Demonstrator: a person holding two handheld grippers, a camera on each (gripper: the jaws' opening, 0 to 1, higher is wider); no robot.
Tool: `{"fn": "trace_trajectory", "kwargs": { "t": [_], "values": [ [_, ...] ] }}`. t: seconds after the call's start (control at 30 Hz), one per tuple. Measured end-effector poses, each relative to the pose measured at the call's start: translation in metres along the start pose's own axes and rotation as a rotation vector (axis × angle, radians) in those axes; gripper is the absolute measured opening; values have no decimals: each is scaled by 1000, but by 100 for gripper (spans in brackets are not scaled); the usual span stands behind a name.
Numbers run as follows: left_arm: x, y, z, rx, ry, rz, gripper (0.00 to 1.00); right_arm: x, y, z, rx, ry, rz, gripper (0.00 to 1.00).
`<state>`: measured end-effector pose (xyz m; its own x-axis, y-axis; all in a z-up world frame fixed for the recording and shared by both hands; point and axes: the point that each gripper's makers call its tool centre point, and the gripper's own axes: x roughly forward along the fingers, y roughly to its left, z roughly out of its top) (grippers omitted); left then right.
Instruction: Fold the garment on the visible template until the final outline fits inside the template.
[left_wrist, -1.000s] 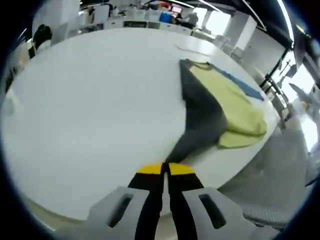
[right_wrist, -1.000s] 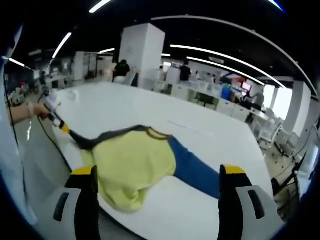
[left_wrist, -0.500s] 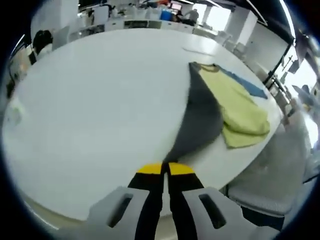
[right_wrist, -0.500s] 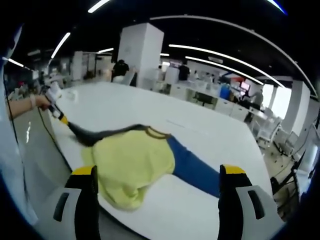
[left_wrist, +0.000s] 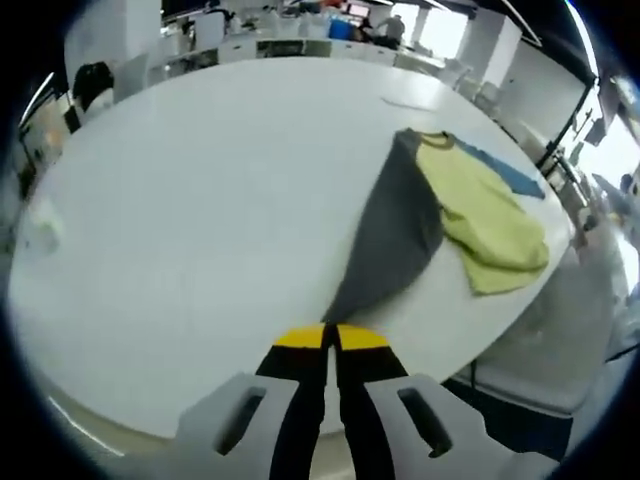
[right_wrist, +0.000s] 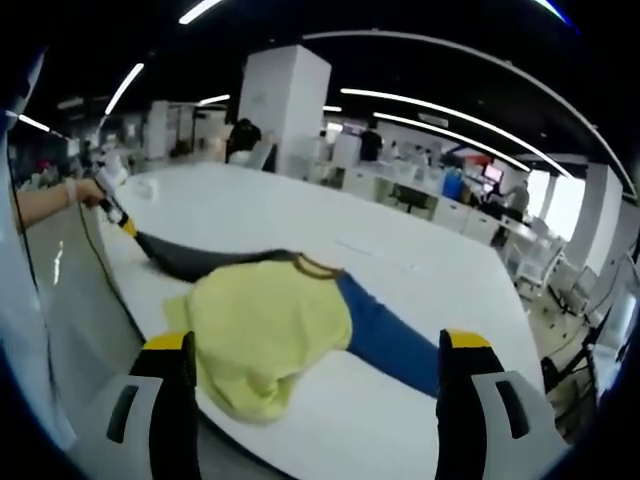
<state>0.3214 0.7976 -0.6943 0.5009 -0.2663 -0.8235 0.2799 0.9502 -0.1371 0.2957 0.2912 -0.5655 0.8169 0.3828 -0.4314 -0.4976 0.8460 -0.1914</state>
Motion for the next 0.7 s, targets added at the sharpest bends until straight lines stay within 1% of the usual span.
{"fn": "trace_trajectory", "kwargs": {
  "t": [0.13,0.2,0.3,0.43,0.6,0.7],
  "values": [
    [-3,6,4,2,20,-8,0,1,1,3,-3,-3,1,100],
    [-7,9,4,3,47,-16,0,1,-4,0,-3,0,2,100],
    [-10,12,5,6,66,-17,0,2,-4,-1,-1,1,5,100],
    [-9,17,4,6,89,-22,0,2,-8,-3,-2,5,4,100],
    [-7,22,8,11,108,-18,0,1,-13,-4,-3,7,2,100],
    [-5,25,9,14,127,-17,0,1,-11,-4,-4,11,2,100]
  ]
}}
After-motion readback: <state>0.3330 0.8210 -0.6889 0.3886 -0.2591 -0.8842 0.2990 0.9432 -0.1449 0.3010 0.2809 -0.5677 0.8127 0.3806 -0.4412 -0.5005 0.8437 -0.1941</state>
